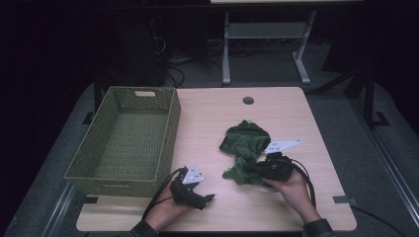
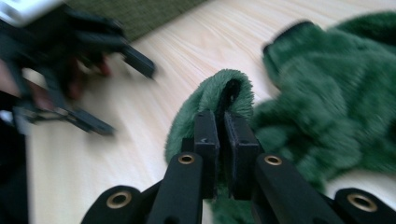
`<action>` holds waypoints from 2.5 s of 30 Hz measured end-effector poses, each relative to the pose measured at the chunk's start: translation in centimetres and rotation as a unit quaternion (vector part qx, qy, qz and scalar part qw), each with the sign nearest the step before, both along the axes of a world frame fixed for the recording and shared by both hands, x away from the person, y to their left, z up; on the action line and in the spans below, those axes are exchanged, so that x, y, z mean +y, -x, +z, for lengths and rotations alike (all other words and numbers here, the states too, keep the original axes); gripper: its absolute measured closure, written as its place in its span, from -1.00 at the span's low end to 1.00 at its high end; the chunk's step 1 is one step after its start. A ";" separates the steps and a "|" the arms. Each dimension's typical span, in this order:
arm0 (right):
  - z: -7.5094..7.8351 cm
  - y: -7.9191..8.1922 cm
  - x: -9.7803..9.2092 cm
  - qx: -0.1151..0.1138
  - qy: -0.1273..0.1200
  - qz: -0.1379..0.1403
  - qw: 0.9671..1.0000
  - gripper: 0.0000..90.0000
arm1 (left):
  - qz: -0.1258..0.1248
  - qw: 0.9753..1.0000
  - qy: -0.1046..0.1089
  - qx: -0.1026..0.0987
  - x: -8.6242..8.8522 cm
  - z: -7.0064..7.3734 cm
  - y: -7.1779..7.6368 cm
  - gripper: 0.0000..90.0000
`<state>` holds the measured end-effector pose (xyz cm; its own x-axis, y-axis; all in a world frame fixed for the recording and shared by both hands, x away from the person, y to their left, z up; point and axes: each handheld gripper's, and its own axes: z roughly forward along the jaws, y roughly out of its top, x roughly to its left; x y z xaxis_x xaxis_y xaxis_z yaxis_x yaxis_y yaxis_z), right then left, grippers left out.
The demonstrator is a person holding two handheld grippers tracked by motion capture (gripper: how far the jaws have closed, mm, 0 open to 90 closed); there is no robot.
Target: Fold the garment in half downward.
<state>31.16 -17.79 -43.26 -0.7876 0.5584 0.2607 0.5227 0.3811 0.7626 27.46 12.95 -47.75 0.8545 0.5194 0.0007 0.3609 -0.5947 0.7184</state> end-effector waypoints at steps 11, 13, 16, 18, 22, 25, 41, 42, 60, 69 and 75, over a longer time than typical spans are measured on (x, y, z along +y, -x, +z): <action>-0.8 -0.3 -2.2 -0.022 0.081 -0.077 0.993 0.65 | 0.000 1.000 0.000 0.000 0.0 0.0 0.0 -0.72; -0.5 -0.2 -2.7 -0.025 0.080 -0.086 0.993 0.61 | 0.000 1.000 0.000 0.000 0.0 0.0 0.0 -0.72; 0.3 -0.1 -3.4 -0.036 0.073 -0.098 0.992 0.62 | 0.001 1.000 0.001 0.001 0.0 0.0 0.0 -0.72; 0.9 -0.1 -3.5 -0.039 0.058 -0.093 0.993 0.78 | 0.001 1.000 0.001 0.002 0.0 0.0 0.0 -0.72; 1.2 -0.4 -2.5 -0.041 0.045 -0.071 0.996 0.89 | -0.001 1.000 -0.002 -0.003 0.0 0.0 0.0 -0.72; 0.2 -1.1 -1.3 -0.026 0.055 -0.057 0.996 0.92 | 0.000 1.000 0.000 0.000 0.0 0.0 0.0 -0.72; -1.8 -2.2 0.4 0.001 0.088 -0.044 0.995 0.71 | 0.001 1.000 0.001 0.001 0.0 0.0 0.0 -0.72; -1.4 -2.1 0.1 -0.004 0.081 -0.048 0.996 0.66 | 0.001 1.000 0.001 0.001 0.0 0.0 0.0 -0.72; -0.6 1.0 -7.5 -0.026 0.087 -0.106 0.990 0.29 | 0.005 1.000 0.001 0.002 -0.1 0.0 0.0 -0.72; -1.7 3.7 -10.7 -0.014 0.081 -0.122 0.989 0.29 | 0.006 1.000 0.001 0.002 -0.2 0.0 -0.1 -0.73; -2.4 5.1 -11.7 -0.008 0.092 -0.118 0.989 0.28 | 0.006 1.000 0.000 0.002 -0.2 0.0 -0.1 -0.73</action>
<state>26.05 -29.47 -45.63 -0.6326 0.7640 0.1266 0.6018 0.3821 0.7013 27.53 12.71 -47.76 0.8484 0.5294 -0.0031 0.3707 -0.5898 0.7175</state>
